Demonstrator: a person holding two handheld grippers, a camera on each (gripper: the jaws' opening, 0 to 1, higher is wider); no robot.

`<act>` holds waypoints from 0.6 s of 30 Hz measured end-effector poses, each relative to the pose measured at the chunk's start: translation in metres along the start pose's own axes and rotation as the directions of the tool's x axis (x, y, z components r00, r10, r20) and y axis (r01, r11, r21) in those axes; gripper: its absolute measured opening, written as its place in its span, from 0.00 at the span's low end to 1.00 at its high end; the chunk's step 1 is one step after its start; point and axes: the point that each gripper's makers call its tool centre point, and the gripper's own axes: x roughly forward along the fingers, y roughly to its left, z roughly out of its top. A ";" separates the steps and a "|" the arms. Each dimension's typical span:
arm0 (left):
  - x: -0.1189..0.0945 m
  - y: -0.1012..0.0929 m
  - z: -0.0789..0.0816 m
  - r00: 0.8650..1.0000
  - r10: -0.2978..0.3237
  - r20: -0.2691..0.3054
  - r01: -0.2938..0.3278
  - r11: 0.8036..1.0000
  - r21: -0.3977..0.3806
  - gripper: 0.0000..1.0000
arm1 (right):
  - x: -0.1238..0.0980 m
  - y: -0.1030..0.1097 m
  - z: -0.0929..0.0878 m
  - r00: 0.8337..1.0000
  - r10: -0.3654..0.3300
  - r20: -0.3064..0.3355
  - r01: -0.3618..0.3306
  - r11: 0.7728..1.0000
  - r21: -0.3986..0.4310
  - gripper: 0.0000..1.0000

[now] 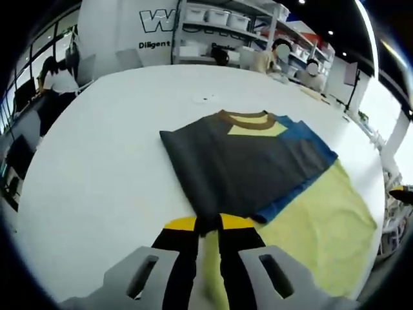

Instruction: Fold the garment on the visible template until the final outline fits inside the template.

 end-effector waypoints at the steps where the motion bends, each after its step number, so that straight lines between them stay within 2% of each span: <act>1: 0.000 0.000 0.000 1.000 0.001 -0.001 -0.001 1.000 -0.004 0.07 | 0.000 0.000 0.000 1.000 0.000 0.000 0.000 1.000 -0.001 0.97; 11: -0.001 0.002 0.000 1.000 0.001 -0.004 0.000 0.998 0.066 0.01 | 0.000 0.002 0.000 1.000 0.007 0.001 -0.007 1.000 -0.004 0.97; 14: -0.003 0.007 0.001 0.999 0.026 -0.028 -0.022 0.989 0.148 0.00 | 0.000 0.002 0.000 1.000 0.008 -0.001 -0.008 1.000 -0.003 0.98; 18: -0.003 0.011 0.002 0.999 0.015 -0.033 -0.010 0.992 0.127 0.00 | -0.001 0.002 0.001 1.000 0.007 0.002 -0.007 1.000 -0.002 0.98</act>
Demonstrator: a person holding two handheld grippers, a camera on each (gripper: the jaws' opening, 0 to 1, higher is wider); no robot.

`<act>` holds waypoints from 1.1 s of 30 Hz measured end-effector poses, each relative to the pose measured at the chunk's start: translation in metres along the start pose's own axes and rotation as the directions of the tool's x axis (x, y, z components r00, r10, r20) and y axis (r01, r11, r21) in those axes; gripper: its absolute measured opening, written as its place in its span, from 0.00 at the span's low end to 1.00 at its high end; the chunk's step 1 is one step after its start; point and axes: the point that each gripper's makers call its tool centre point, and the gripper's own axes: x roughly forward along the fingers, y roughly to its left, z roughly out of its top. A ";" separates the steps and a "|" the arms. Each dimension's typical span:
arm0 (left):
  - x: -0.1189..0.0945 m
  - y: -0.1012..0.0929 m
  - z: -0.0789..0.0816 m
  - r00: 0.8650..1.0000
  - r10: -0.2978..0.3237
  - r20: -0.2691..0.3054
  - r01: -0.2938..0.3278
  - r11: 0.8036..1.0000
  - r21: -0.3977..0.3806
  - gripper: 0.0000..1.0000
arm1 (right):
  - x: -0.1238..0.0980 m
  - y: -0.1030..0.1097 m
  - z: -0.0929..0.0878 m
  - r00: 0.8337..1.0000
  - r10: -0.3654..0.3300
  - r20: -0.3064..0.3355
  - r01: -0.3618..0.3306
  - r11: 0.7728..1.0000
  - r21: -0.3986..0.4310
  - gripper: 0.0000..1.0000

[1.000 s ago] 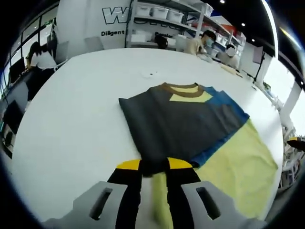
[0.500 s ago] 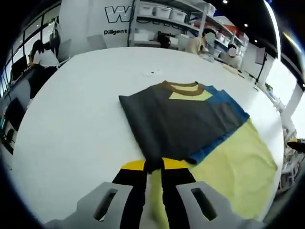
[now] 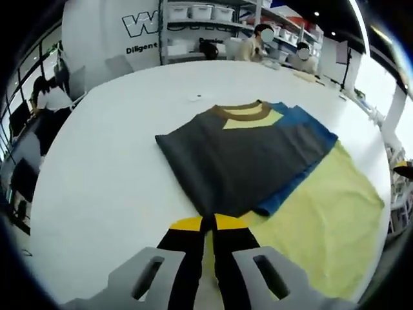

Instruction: Fold the garment on the visible template until the final outline fits inside the template.

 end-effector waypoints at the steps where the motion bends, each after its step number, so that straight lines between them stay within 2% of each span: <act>1: 0.000 0.001 0.000 1.000 -0.003 0.001 0.003 1.000 -0.014 0.00 | 0.000 0.000 0.000 1.000 0.000 0.000 0.000 1.000 0.001 0.98; 6: 0.000 0.007 0.000 1.000 -0.008 0.002 0.008 1.000 -0.006 0.00 | -0.001 0.000 -0.002 1.000 0.000 -0.005 0.000 1.000 0.003 0.98; 10: -0.003 0.015 -0.001 1.000 -0.010 -0.004 0.010 1.000 -0.028 0.00 | -0.001 0.000 -0.005 1.000 0.000 -0.014 0.001 1.000 0.004 0.98; 16: -0.005 0.025 -0.003 1.000 0.017 -0.010 -0.017 0.999 -0.041 0.00 | 0.000 -0.002 -0.008 1.000 -0.007 -0.024 0.007 1.000 0.013 0.97; 28: -0.007 0.026 -0.004 1.000 0.019 -0.011 -0.019 0.998 -0.066 0.01 | 0.003 -0.001 -0.010 0.999 0.000 -0.035 0.001 1.000 0.017 0.98; 30: -0.007 0.027 -0.004 1.000 0.024 -0.009 -0.025 0.997 -0.078 0.03 | 0.003 0.000 -0.007 1.000 0.004 -0.016 -0.004 1.000 0.029 0.99; 31: -0.007 0.027 -0.002 1.000 0.028 0.006 -0.027 0.994 -0.107 0.03 | 0.003 0.000 -0.006 1.000 0.006 -0.014 -0.006 0.999 0.035 0.99; 32: -0.009 0.026 0.005 0.998 0.026 0.050 -0.017 0.987 -0.159 0.03 | 0.003 0.000 -0.006 1.000 0.005 -0.013 -0.005 0.999 0.036 0.99; 33: -0.013 0.024 0.007 0.998 0.002 0.061 0.007 0.989 -0.147 0.06 | 0.003 -0.001 -0.005 1.000 0.001 -0.009 0.000 0.999 0.037 0.99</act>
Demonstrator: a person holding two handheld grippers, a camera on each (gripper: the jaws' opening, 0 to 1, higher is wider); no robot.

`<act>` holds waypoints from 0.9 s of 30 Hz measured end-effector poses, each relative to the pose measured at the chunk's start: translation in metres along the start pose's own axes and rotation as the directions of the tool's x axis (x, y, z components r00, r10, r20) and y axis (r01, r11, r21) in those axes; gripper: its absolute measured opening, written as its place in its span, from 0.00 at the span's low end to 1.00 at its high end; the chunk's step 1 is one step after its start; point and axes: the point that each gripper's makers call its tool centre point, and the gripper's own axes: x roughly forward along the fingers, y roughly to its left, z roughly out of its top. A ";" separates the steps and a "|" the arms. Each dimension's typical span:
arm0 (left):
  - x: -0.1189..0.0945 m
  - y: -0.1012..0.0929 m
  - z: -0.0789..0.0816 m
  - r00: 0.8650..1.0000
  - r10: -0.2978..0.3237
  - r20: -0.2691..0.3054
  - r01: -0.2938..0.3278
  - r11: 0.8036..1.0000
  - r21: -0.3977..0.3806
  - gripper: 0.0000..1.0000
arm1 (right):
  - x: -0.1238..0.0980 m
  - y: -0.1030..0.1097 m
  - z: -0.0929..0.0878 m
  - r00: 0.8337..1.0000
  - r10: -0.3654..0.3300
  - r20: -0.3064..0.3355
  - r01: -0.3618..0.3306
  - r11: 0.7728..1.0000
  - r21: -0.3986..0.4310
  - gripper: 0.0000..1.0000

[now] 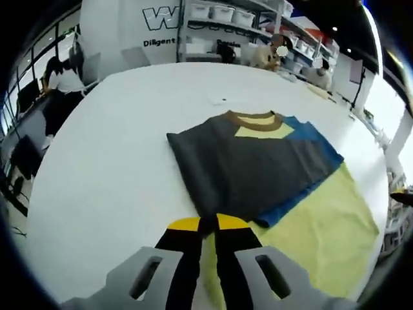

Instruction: Fold the garment on the visible template until the final outline fits inside the template.

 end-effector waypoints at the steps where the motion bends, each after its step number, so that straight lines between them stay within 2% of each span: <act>1: -0.002 0.000 0.001 1.000 0.001 0.002 -0.001 1.000 -0.001 0.09 | 0.000 -0.001 0.000 1.000 -0.002 0.002 0.002 1.000 0.002 0.99; 3: -0.006 -0.002 0.004 1.000 0.006 0.012 -0.007 1.000 0.013 0.19 | 0.000 -0.001 0.002 1.000 -0.001 0.016 0.001 1.000 0.014 0.99; 4: -0.010 -0.004 0.007 1.000 0.001 0.030 -0.002 1.000 0.021 0.21 | 0.000 -0.001 0.005 1.000 0.001 0.029 -0.002 1.000 0.023 0.99; 8: -0.016 -0.010 0.009 0.999 -0.014 0.040 0.012 0.999 0.041 0.33 | 0.002 0.001 0.011 0.998 0.006 0.059 -0.009 0.999 0.049 0.99; 10: -0.018 -0.011 0.009 0.999 -0.015 0.044 0.013 0.999 0.047 0.34 | 0.002 0.002 0.014 0.997 0.007 0.072 -0.011 0.998 0.055 0.99; 11: -0.020 -0.013 0.012 0.997 -0.029 0.064 0.027 0.999 0.040 0.35 | 0.003 0.002 0.015 0.997 0.007 0.078 -0.011 0.998 0.058 0.99; 12: -0.023 -0.016 0.014 0.997 -0.037 0.074 0.035 0.999 0.026 0.39 | 0.003 0.003 0.017 0.996 0.011 0.087 -0.016 0.998 0.066 0.99; 14: -0.027 -0.018 0.017 0.996 -0.030 0.088 0.025 0.998 0.053 0.47 | 0.003 0.003 0.017 0.996 0.011 0.090 -0.017 0.998 0.068 0.99; 17: -0.032 -0.027 0.019 0.993 -0.059 0.099 0.052 0.996 0.072 0.58 | 0.004 0.002 0.016 0.996 0.006 0.086 -0.011 0.998 0.056 0.99; 21: -0.041 -0.037 0.017 0.990 -0.092 0.103 0.084 0.993 0.084 0.74 | 0.004 0.003 0.016 0.996 0.011 0.088 -0.016 0.998 0.059 0.99; 27: -0.056 -0.051 0.010 0.988 -0.124 0.096 0.112 0.986 0.120 0.91 | 0.005 0.004 0.014 0.997 0.020 0.079 -0.024 0.998 0.055 0.99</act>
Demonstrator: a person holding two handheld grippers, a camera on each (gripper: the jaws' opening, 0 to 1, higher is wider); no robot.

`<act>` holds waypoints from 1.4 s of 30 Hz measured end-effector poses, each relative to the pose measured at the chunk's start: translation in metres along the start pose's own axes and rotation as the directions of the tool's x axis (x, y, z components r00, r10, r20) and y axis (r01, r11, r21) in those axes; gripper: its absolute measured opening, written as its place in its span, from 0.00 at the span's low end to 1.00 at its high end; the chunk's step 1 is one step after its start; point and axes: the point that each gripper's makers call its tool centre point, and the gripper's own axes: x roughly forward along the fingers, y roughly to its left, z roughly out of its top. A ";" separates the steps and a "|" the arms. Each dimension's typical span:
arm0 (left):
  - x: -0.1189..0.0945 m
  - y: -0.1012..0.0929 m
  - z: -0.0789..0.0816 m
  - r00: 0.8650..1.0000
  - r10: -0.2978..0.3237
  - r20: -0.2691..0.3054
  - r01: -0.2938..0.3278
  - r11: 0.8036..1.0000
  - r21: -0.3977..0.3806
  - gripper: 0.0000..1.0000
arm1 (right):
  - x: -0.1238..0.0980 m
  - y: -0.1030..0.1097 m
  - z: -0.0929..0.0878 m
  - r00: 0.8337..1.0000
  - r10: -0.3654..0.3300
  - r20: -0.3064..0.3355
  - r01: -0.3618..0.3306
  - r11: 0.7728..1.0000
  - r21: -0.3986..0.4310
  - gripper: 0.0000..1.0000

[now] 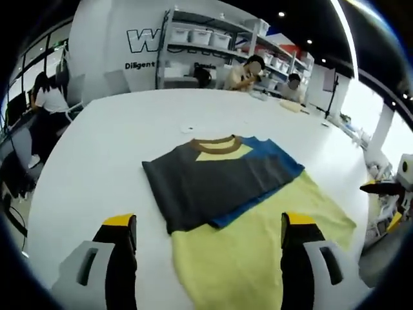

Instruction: Fold the garment on the visible template until the final outline fits inside the template.

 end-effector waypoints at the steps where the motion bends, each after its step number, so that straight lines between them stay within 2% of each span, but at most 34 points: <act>1: -0.001 -0.001 0.000 1.000 -0.004 0.004 0.003 1.000 0.013 0.93 | 0.001 0.000 0.000 1.000 0.001 0.002 -0.001 1.000 -0.002 0.99; 4: -0.005 -0.007 -0.001 1.000 -0.008 0.007 0.008 1.000 0.027 0.99 | 0.002 0.002 -0.001 1.000 0.009 -0.003 -0.009 1.000 -0.002 0.99; 7: -0.008 -0.009 -0.003 1.000 -0.018 -0.004 0.019 0.999 0.031 0.99 | 0.003 0.004 -0.002 1.000 0.014 -0.009 -0.014 1.000 -0.008 0.99; 13: -0.023 -0.025 -0.011 0.999 -0.043 -0.015 0.043 0.998 0.049 0.99 | 0.003 0.004 -0.007 0.999 0.019 -0.029 -0.020 1.000 -0.024 0.99; 18: -0.031 -0.032 -0.020 0.999 -0.036 -0.031 0.038 0.996 0.080 0.99 | 0.004 0.005 -0.010 0.999 0.026 -0.040 -0.027 0.999 -0.023 0.99; 23: -0.043 -0.042 -0.035 0.998 -0.047 -0.045 0.051 0.995 0.081 0.99 | 0.005 0.005 -0.014 0.998 0.027 -0.059 -0.029 0.999 -0.024 0.99; 25: -0.044 -0.044 -0.041 0.996 -0.058 -0.061 0.063 0.995 0.076 0.99 | 0.005 0.005 -0.017 0.997 0.028 -0.070 -0.030 0.999 -0.024 0.99; 26: -0.046 -0.047 -0.050 0.994 -0.067 -0.091 0.075 0.994 0.077 0.99 | 0.006 0.005 -0.018 0.997 0.028 -0.076 -0.030 0.999 -0.023 0.99; 31: -0.052 -0.046 -0.064 0.991 -0.058 -0.120 0.068 0.995 0.078 0.99 | 0.006 0.002 -0.027 0.993 0.010 -0.114 -0.013 1.000 -0.021 0.99; 42: -0.064 -0.053 -0.096 0.981 -0.056 -0.183 0.062 0.998 0.029 0.98 | 0.006 -0.004 -0.045 0.983 -0.011 -0.183 0.010 1.000 -0.003 0.97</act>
